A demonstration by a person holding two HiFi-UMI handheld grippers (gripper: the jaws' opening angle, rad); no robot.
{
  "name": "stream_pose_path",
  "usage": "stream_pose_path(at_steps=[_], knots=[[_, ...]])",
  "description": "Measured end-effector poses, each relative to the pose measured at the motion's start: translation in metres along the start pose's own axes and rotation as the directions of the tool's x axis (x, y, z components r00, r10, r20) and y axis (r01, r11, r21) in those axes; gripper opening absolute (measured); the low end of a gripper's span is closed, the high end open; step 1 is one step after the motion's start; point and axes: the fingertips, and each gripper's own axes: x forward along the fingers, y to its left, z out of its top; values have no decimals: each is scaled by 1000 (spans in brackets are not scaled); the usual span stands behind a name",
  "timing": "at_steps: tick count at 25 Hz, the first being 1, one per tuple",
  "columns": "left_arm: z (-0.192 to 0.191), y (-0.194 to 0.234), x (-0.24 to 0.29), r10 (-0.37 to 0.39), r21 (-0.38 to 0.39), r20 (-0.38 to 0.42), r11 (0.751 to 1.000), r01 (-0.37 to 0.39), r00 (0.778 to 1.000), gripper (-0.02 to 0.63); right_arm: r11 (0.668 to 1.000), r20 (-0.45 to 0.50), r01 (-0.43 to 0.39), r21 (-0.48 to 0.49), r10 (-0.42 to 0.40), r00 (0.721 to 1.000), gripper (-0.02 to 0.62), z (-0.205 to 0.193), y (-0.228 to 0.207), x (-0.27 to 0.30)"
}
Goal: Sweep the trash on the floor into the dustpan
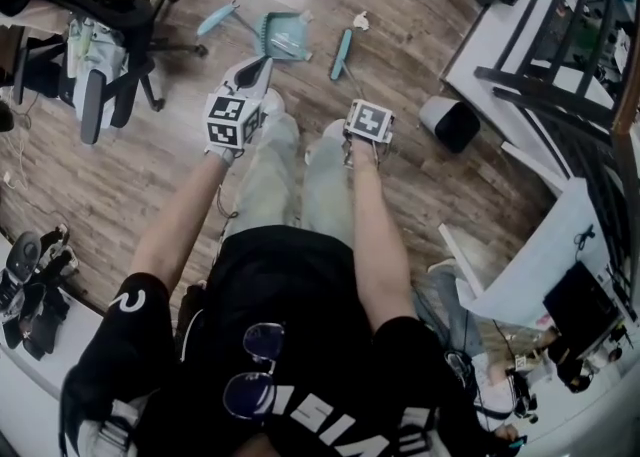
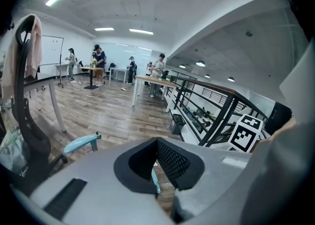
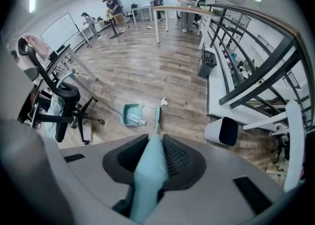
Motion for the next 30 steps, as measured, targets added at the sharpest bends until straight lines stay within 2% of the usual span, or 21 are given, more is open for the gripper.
stream_pose_path(at_steps=[2, 12, 16, 23, 30], knots=[[1, 5, -2, 5, 2, 9, 1000, -5, 1000, -2, 999, -4, 7, -36, -7, 1000, 84, 2, 12, 2], [-5, 39, -17, 48, -29, 14, 998, -47, 999, -2, 984, -42, -110, -142, 105, 994, 84, 7, 99, 0], [-9, 51, -19, 55, -41, 13, 998, -55, 998, -2, 970, -11, -122, -211, 123, 992, 84, 16, 120, 2], [-9, 58, -17, 55, -43, 13, 998, -54, 998, -2, 981, 18, -80, -179, 85, 996, 84, 20, 100, -1], [-1, 34, 0, 22, -15, 11, 1000, -22, 1000, -2, 994, 35, -41, -105, 45, 998, 84, 22, 48, -4]])
